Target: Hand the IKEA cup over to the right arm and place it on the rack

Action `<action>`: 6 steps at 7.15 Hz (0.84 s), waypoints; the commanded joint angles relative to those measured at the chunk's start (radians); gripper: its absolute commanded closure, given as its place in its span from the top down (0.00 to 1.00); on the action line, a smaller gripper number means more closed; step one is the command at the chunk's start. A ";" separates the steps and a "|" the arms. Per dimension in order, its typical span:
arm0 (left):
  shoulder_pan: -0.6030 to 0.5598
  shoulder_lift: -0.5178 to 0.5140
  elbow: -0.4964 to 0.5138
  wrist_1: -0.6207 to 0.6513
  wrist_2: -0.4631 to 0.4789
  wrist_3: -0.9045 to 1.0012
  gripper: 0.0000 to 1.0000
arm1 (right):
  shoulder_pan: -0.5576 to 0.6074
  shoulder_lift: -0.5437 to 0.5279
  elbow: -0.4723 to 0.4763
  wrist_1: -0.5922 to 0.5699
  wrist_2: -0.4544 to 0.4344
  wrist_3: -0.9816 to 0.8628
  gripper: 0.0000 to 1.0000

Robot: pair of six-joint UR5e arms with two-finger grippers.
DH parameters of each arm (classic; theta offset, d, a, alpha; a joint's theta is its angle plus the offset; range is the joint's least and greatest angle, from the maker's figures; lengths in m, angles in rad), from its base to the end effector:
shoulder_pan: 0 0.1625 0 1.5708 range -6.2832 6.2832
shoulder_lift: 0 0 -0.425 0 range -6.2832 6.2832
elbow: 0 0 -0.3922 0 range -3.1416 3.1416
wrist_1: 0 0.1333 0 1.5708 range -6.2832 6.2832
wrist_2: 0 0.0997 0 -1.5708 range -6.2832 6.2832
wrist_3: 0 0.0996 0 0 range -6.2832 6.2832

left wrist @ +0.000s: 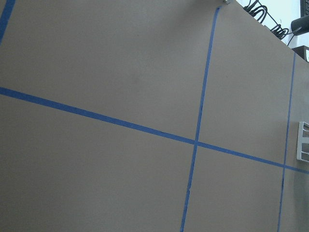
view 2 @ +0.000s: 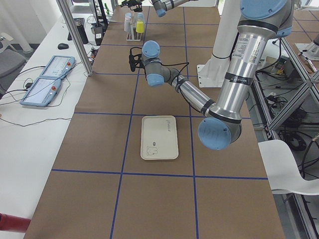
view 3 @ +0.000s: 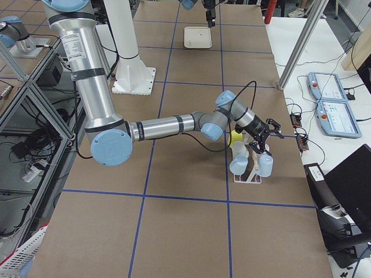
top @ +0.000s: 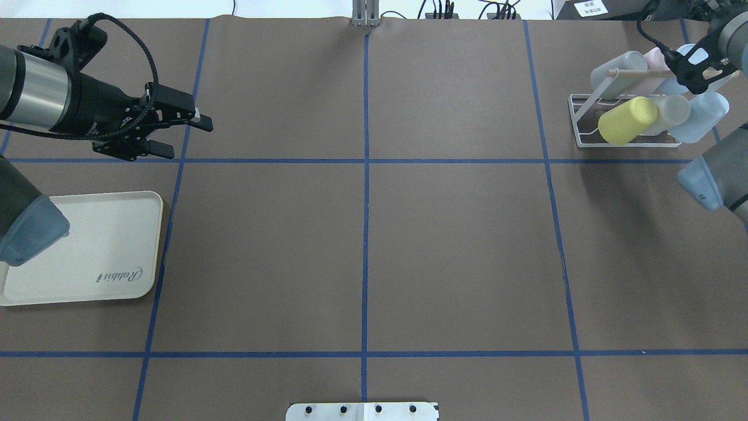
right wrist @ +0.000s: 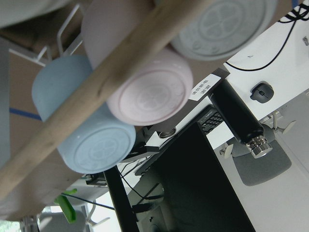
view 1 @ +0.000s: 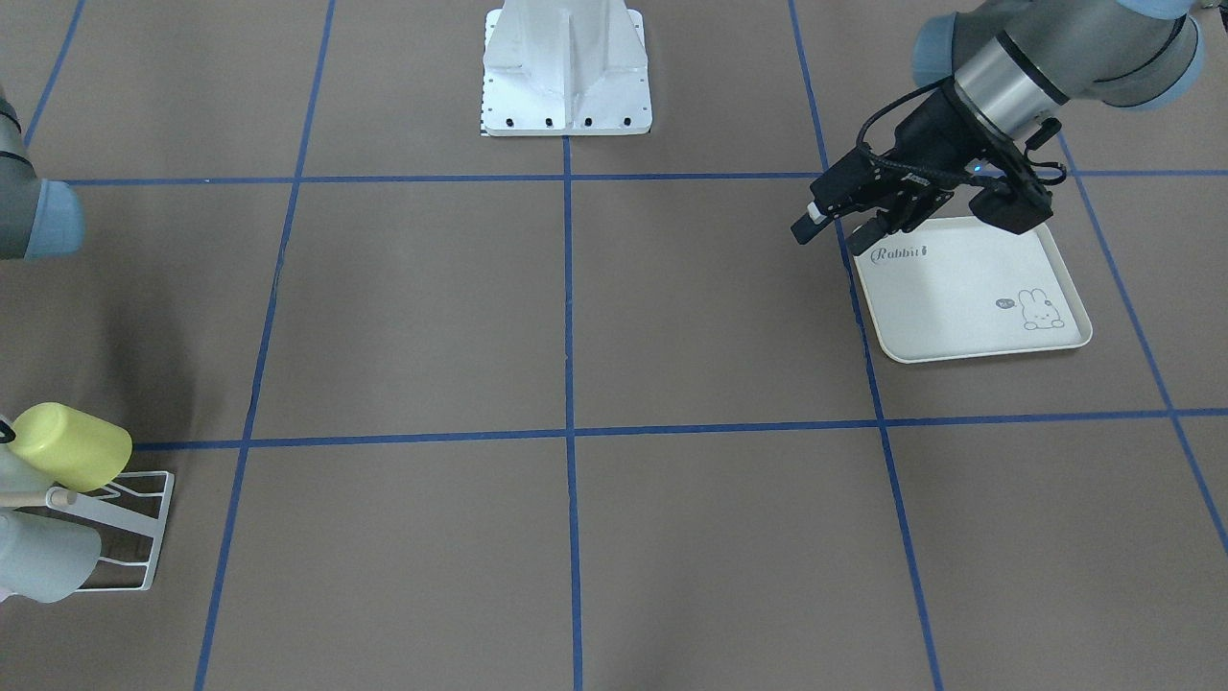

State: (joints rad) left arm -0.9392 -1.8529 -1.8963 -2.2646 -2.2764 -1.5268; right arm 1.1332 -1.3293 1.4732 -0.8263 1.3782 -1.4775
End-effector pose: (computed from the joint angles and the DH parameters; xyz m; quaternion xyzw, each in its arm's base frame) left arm 0.2633 -0.4763 0.2709 0.0260 0.6309 -0.1345 0.7637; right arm -0.1283 -0.6339 0.5032 0.3281 0.2879 -0.7112 0.5511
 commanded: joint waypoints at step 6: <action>-0.172 0.035 -0.087 0.390 0.003 0.508 1.00 | 0.051 -0.152 0.246 -0.002 0.447 1.319 0.99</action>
State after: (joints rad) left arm -1.0601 -1.8393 -1.9416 -2.0358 -2.2762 -1.2226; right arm 1.1846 -1.4774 1.6980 -0.8230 1.7829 -0.3762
